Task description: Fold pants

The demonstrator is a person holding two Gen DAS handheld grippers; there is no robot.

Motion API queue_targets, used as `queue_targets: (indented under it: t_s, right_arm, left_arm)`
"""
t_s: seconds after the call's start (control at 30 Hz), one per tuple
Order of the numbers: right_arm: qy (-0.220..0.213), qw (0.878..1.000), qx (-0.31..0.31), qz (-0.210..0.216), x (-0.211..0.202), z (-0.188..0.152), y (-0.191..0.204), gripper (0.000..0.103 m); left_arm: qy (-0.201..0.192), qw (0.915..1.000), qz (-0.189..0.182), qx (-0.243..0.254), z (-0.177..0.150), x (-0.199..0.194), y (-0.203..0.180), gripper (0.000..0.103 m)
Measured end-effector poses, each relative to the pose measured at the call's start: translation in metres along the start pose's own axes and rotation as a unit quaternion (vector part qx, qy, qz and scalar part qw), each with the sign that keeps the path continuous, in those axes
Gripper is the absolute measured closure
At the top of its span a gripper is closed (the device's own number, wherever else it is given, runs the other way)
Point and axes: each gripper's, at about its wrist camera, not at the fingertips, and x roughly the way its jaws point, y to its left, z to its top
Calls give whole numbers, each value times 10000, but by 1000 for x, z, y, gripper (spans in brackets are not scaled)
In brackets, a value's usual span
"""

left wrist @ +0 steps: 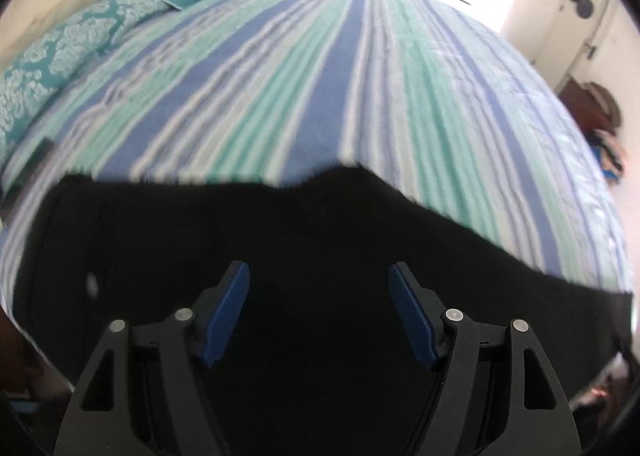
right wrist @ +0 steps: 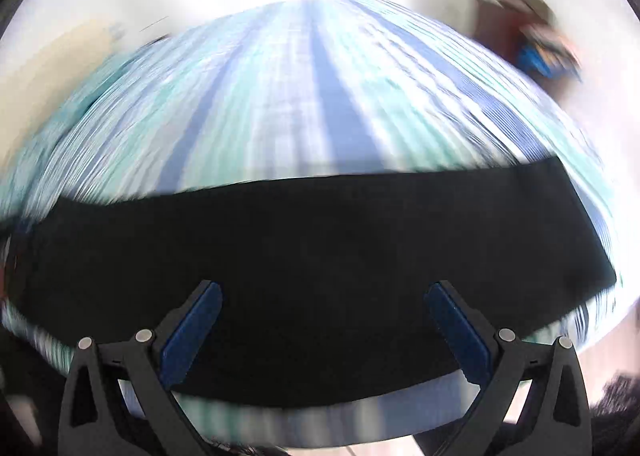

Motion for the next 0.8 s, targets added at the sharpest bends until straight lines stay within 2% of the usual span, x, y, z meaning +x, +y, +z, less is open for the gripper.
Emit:
queue_targets:
  t_s: [0.1,0.17,0.23,0.3,0.37,0.43,0.5,0.57,0.67,0.73,0.8]
  right_arm:
    - [176,9943,992,-359,13,11,-67,1]
    - [-108,9838,1728,-458,-1,13,-106,1]
    - [-488,9775,2015,-397,-22,12,-122,1]
    - [-792,9778,1877,-488,-44,13,-122,1]
    - [-939,9801,1693,-445,-55,12,-112,1]
    - [-952,9822,1591,-319,-58,7,-96,1]
    - [-733,9858,1512,-65,-52,-3,-71,1]
    - [-426,9912,1227,235,-37,-7,-38,1]
    - [-202,9981,323,481,-29,-14,16,1]
    - [-136,9975,-422,541,-25,-17,54,1]
    - [-148,9943,-930,502,-24,-21,75,1]
  left_arm:
    - [184,9997,-85,97,-29,-8,-12,28]
    - [217,9996,-164,54,-43,-14,-17,28]
    - [243,9993,-274,116,-58,-17,-26,28]
    - [233,9993,-218,190,-63,-18,-32,28]
    - [287,9988,-254,300,-62,-14,-40,28]
    - [278,9985,-99,461,-61,-6,-40,28]
    - [326,9981,220,477,-65,7,-34,28]
    - [166,9993,60,340,-66,5,-25,28]
    - [146,9993,116,328,-70,0,-22,28]
    - [82,9995,84,281,-71,-7,-24,28]
    - [-46,9996,-46,258,-74,-16,-25,28]
